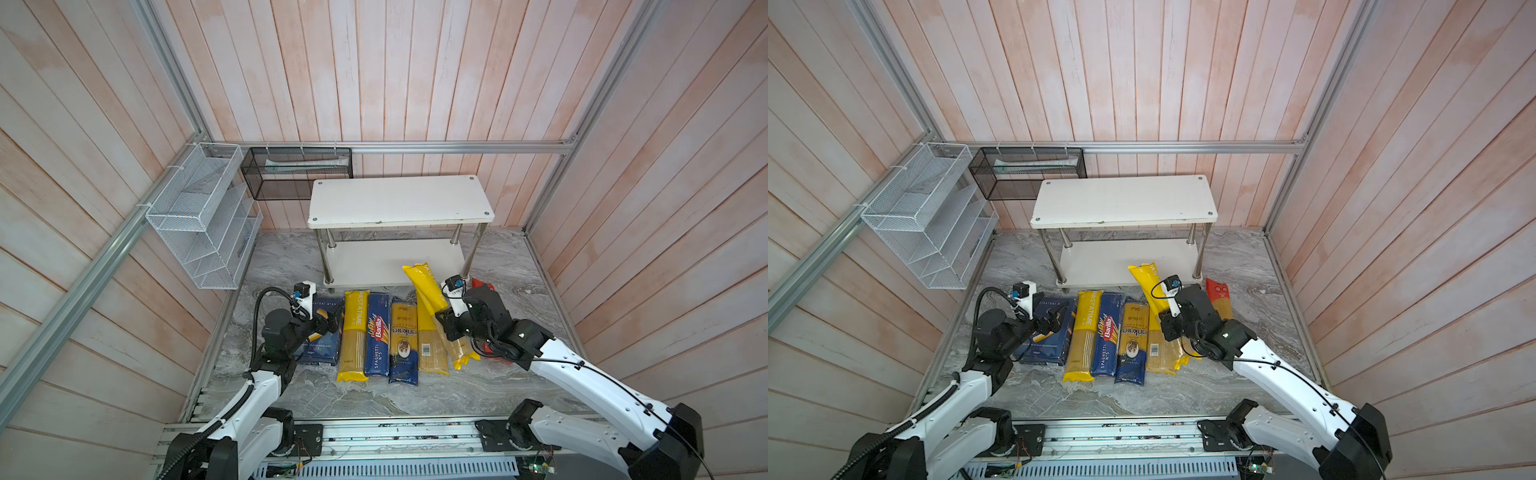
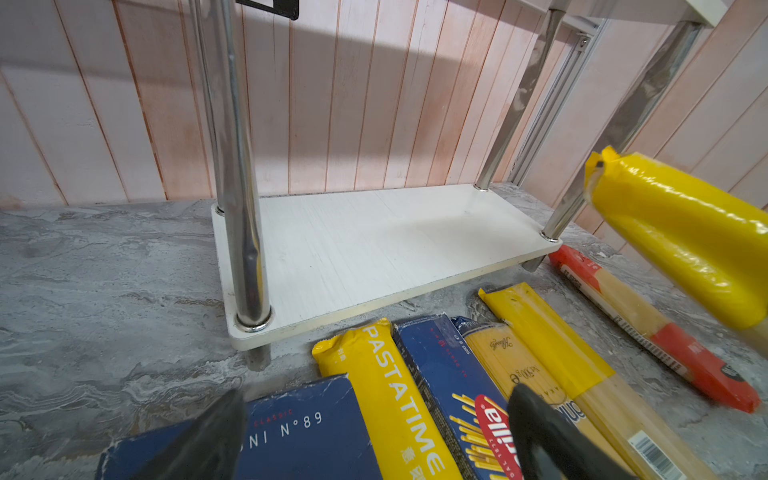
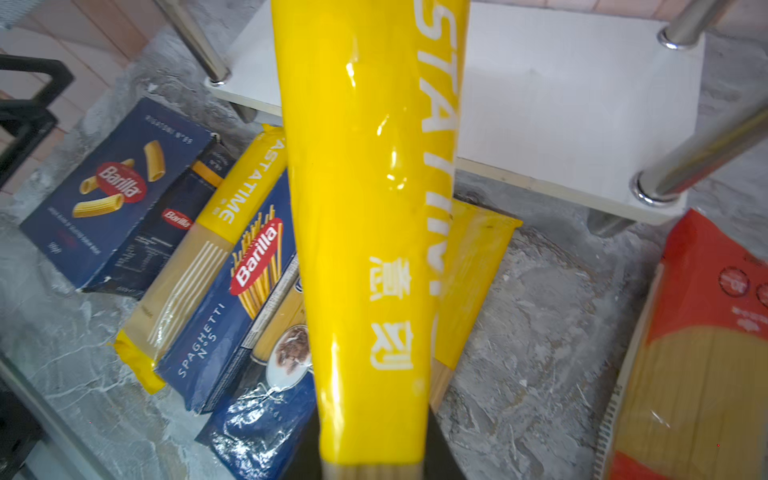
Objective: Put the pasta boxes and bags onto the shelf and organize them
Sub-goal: 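Lift the yellow PASTATIME bag upright with the right gripper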
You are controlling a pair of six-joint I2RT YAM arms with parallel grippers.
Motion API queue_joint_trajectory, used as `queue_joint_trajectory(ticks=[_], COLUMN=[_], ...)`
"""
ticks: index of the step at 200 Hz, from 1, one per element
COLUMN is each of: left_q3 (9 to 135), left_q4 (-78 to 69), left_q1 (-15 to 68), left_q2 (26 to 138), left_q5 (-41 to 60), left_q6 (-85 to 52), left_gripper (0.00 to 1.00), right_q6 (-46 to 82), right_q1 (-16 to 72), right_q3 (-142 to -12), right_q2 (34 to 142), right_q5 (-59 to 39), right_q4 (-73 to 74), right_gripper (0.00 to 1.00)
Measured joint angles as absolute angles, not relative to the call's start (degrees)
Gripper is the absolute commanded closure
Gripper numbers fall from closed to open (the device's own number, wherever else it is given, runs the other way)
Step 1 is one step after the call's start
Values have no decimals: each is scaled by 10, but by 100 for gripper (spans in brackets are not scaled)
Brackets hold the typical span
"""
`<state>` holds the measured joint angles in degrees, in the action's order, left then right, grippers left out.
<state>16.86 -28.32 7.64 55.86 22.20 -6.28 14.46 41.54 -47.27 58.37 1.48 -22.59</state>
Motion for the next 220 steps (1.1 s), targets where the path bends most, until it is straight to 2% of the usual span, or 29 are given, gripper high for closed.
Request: queue_joint_trajectory(ticks=[220], left_q3=[168], left_q4=[-283], left_q1=[76], left_q2=[559], left_q5=[222], left_q6=[-63], left_gripper=[0], right_q6=[63], right_q1=[429], right_q3=[-619], right_q2=[612], right_q5=[-8], right_q4=[-194], right_gripper=[100])
